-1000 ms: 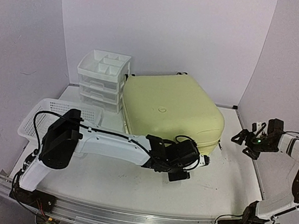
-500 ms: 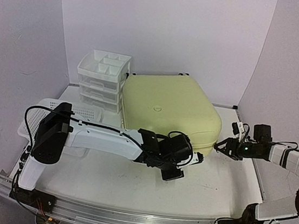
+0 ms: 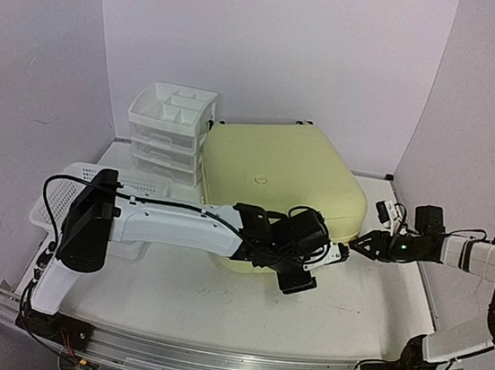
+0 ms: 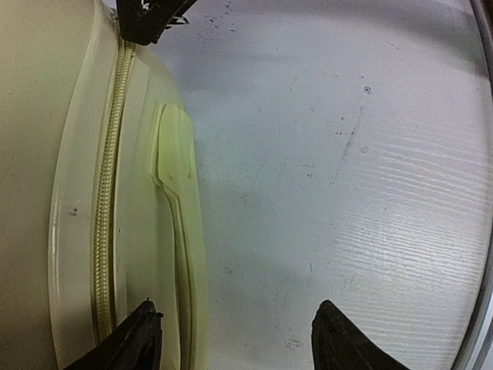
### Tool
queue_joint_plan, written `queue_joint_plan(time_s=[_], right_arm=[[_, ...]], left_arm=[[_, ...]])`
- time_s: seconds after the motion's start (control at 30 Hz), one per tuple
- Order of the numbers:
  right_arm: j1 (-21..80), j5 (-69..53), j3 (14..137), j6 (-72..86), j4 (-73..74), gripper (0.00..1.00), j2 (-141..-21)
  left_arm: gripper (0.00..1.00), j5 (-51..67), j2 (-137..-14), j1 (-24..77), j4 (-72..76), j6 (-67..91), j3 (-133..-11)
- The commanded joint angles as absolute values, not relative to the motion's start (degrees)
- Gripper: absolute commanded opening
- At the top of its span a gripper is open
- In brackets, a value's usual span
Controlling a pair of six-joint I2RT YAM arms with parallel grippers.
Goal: Open, take out, and arrange the luggage
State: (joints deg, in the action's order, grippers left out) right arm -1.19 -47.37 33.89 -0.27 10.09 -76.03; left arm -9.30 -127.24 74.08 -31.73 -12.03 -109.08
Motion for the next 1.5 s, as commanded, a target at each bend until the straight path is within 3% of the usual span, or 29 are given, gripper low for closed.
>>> queue_joint_plan(time_s=[0.0,0.27,0.4,0.53,0.67,1.17,1.47], right_arm=[[1.3,-47.0,35.5,-3.9,7.4,0.5,-75.0],[2.4,-40.0,33.8,-4.4,8.4,0.29,-70.6],[3.8,-34.0,32.7,-5.5,8.7,0.29,-68.7],[5.4,-30.5,33.0,-7.4,10.4,0.44,-68.4],[7.3,-27.1,33.4,-10.5,12.7,0.45,-68.1],[18.3,-6.5,31.3,-14.7,6.4,0.34,-68.8],[18.4,-4.2,30.3,-14.7,5.7,0.13,-66.9]], left_arm=[[0.67,-12.1,-131.9,73.5,-31.3,-13.7,-112.6],[0.62,-15.9,-133.0,73.0,-31.3,-12.1,-110.2],[0.62,-16.8,-132.2,73.0,-30.9,-10.9,-107.8],[0.62,-16.2,-131.4,73.0,-30.7,-9.8,-106.2],[0.62,-16.1,-131.0,73.0,-30.2,-9.6,-105.7],[0.63,-17.2,-131.8,72.7,-29.9,-8.5,-105.2],[0.62,-16.5,-131.5,72.6,-29.9,-7.9,-104.5]])
